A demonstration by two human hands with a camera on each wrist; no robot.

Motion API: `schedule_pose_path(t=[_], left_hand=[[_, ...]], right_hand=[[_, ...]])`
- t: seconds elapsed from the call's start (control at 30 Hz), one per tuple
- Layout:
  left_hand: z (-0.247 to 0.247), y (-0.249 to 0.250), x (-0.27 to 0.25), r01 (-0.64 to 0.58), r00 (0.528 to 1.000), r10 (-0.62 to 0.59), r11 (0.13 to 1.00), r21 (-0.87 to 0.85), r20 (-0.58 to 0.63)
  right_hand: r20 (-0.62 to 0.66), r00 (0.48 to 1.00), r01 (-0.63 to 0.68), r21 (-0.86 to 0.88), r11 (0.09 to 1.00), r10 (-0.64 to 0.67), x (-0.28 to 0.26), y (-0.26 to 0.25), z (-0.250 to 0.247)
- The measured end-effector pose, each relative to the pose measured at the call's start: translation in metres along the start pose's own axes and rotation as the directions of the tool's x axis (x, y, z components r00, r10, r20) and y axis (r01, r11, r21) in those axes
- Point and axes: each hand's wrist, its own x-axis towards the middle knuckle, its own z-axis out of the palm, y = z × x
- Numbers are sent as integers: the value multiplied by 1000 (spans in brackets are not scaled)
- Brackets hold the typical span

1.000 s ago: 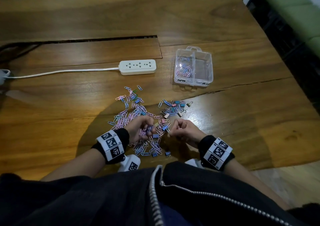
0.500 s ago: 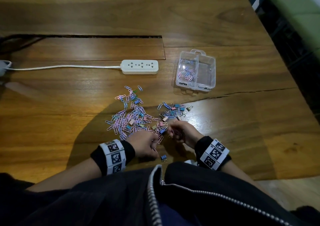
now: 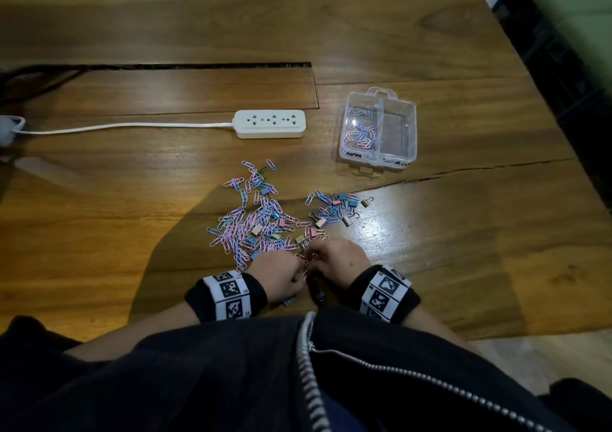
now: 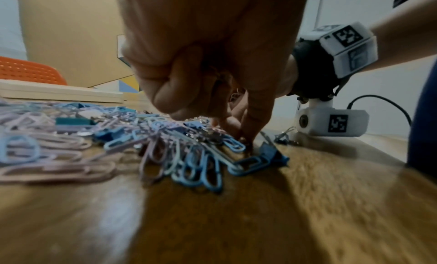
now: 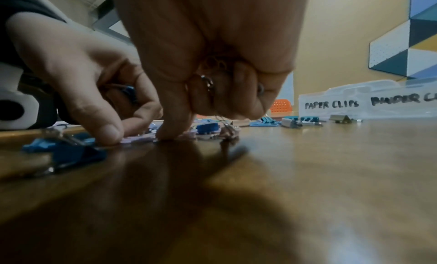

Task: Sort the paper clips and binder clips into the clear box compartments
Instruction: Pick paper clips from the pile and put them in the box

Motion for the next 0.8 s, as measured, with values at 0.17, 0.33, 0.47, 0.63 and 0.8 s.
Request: schedule_pose_path(t=[0.17, 0.33, 0.47, 0.63, 0.8], left_hand=[[-6, 1, 2, 10, 999, -11, 1000, -23, -46], [-6, 9, 7, 5, 999, 0, 995, 99, -49], [-7, 14, 12, 63, 997, -58, 992, 112, -47], [-2, 8, 14, 62, 996, -69, 992, -109, -58], [-15, -16, 17, 132, 990, -89, 313, -940, 109]], right_hand=[[34, 999, 45, -120, 992, -41, 3, 0, -4], [69, 988, 154, -250, 956, -141, 5, 4, -5], [127, 989, 91, -138, 986, -74, 8, 8, -12], [139, 980, -198, 582, 789, 143, 11, 15, -25], [327, 927, -371, 875, 311, 187, 9, 22, -32]])
